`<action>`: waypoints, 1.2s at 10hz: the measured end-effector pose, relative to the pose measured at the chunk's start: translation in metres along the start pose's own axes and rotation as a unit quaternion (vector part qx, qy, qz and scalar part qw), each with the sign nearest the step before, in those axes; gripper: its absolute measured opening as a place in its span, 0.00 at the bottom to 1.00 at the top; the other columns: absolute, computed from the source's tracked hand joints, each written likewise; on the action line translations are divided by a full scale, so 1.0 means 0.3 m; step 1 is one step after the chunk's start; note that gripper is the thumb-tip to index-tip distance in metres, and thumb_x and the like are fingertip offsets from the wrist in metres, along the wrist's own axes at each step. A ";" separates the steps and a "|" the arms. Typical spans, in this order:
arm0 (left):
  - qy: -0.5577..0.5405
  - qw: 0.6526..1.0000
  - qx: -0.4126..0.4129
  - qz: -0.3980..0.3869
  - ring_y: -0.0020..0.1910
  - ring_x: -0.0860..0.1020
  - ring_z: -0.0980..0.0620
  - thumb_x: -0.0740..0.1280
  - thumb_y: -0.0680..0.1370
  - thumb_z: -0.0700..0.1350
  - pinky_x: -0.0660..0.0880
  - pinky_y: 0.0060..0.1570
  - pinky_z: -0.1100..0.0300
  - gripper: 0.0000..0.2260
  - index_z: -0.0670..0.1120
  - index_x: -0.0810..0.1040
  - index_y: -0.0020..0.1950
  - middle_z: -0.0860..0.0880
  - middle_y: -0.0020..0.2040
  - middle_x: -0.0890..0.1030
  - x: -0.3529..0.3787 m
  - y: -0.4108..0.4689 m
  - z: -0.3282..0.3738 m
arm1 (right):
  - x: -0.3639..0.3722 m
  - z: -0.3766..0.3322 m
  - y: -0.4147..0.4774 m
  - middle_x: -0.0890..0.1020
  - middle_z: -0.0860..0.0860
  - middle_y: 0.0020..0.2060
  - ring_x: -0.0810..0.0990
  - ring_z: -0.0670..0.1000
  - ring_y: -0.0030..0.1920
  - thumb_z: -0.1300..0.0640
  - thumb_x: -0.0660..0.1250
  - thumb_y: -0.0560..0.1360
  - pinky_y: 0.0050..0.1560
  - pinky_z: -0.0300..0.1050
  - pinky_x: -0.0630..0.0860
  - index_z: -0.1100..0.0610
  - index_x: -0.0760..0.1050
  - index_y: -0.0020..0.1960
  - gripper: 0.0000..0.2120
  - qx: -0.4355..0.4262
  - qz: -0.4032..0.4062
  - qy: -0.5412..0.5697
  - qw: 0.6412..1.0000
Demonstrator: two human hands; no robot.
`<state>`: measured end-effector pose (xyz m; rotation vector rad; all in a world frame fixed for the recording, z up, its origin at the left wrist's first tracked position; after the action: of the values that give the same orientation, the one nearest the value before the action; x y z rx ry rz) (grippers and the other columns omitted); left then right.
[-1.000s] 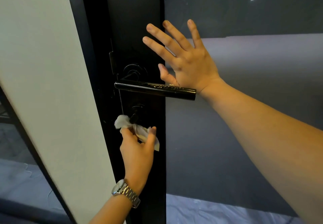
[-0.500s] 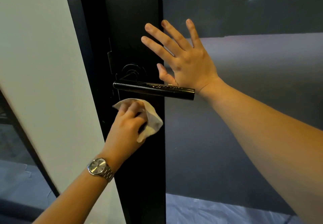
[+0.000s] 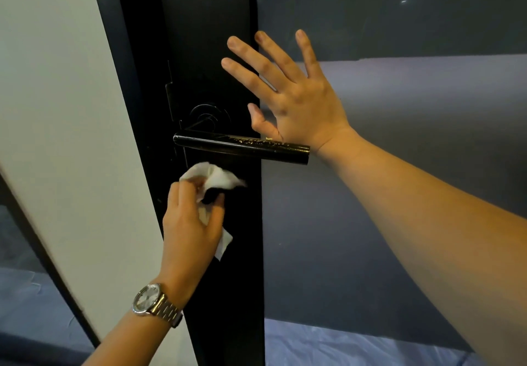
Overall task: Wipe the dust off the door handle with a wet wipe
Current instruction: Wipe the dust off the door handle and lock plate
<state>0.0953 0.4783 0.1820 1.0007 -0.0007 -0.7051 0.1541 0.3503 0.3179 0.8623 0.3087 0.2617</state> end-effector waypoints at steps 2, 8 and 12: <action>0.098 0.983 0.136 -0.080 0.53 0.70 0.46 0.69 0.69 0.32 0.68 0.49 0.60 0.09 0.39 0.80 0.48 0.40 0.52 0.76 0.047 0.028 0.098 | 0.002 -0.004 0.004 0.68 0.53 0.71 0.67 0.57 0.71 0.49 0.55 0.77 0.68 0.65 0.59 0.53 0.65 0.73 0.25 -0.003 -0.001 -0.002 1.000; 0.047 0.980 0.174 -0.085 0.55 0.72 0.53 0.65 0.74 0.43 0.70 0.54 0.67 0.08 0.40 0.79 0.47 0.46 0.52 0.78 0.028 -0.012 0.082 | 0.003 -0.005 0.002 0.68 0.53 0.71 0.67 0.57 0.71 0.49 0.56 0.77 0.68 0.65 0.59 0.53 0.65 0.73 0.25 -0.002 0.004 -0.003 1.000; -0.027 0.995 0.078 0.059 0.57 0.77 0.48 0.64 0.75 0.39 0.69 0.60 0.66 0.10 0.37 0.80 0.52 0.44 0.55 0.79 0.021 -0.009 0.057 | 0.009 -0.005 0.004 0.68 0.53 0.71 0.67 0.57 0.71 0.49 0.56 0.77 0.69 0.65 0.59 0.53 0.65 0.73 0.25 -0.003 0.004 -0.001 1.000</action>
<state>0.0933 0.4609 0.1874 1.1216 -0.1641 -0.6300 0.1559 0.3530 0.3174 0.8586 0.3033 0.2693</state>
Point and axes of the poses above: each hand's wrist, its own y-axis towards the middle knuckle, its own x-axis out of the palm, z = x × y, the point moved 8 cm from there along y, towards the middle knuckle
